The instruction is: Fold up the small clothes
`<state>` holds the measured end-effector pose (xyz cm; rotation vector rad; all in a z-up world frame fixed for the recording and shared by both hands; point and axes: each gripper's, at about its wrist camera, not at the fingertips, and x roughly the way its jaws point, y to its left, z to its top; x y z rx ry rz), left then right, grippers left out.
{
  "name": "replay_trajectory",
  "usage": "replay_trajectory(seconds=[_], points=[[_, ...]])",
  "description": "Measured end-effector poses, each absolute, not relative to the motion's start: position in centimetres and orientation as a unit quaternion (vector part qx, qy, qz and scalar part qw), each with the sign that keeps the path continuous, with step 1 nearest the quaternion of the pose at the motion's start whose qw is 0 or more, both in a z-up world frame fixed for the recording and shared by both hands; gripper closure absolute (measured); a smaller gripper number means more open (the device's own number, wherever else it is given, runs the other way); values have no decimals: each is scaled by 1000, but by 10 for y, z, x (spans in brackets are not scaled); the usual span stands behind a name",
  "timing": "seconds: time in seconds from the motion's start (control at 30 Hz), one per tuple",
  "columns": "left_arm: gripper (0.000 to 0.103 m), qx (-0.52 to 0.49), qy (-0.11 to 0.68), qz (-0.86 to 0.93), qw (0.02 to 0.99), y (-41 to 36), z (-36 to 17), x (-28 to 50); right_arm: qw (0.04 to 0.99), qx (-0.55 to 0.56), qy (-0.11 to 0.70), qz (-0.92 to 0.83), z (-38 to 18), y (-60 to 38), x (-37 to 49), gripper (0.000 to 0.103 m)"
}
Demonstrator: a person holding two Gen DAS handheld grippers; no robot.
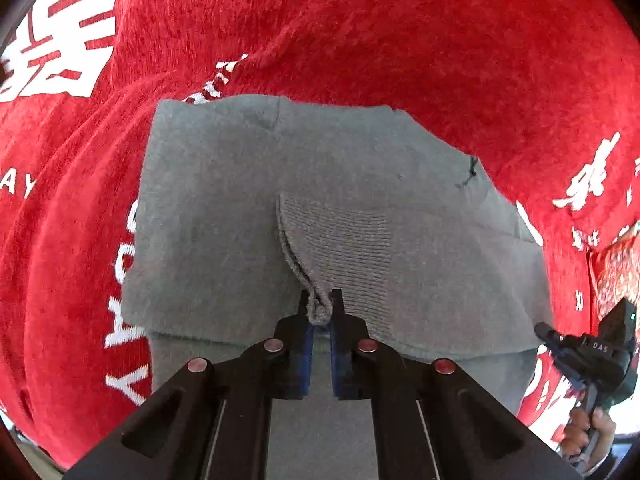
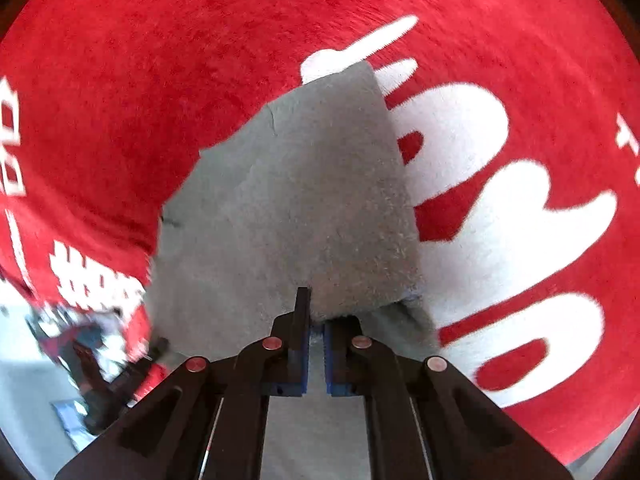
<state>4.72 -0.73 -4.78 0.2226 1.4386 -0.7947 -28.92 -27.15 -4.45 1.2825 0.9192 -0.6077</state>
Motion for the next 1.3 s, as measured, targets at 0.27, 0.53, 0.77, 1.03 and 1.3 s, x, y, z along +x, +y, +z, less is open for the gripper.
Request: replay_trajectory(seconds=[0.27, 0.53, 0.77, 1.03, 1.3], points=[[95, 136, 623, -344, 689, 4, -45, 42, 658, 545, 452, -255, -53, -272, -304, 88], [95, 183, 587, -349, 707, 13, -13, 44, 710, 463, 457, -271, -2, -264, -322, 51], [95, 195, 577, -352, 711, -18, -22, 40, 651, 542, 447, -289, -47, -317, -320, 86], [95, 235, 582, -325, 707, -27, -53, 30, 681, 445, 503, -290, -48, -309, -310, 92], [95, 237, 586, -305, 712, -8, -48, 43, 674, 442, 493, -327, -36, -294, -327, 85]])
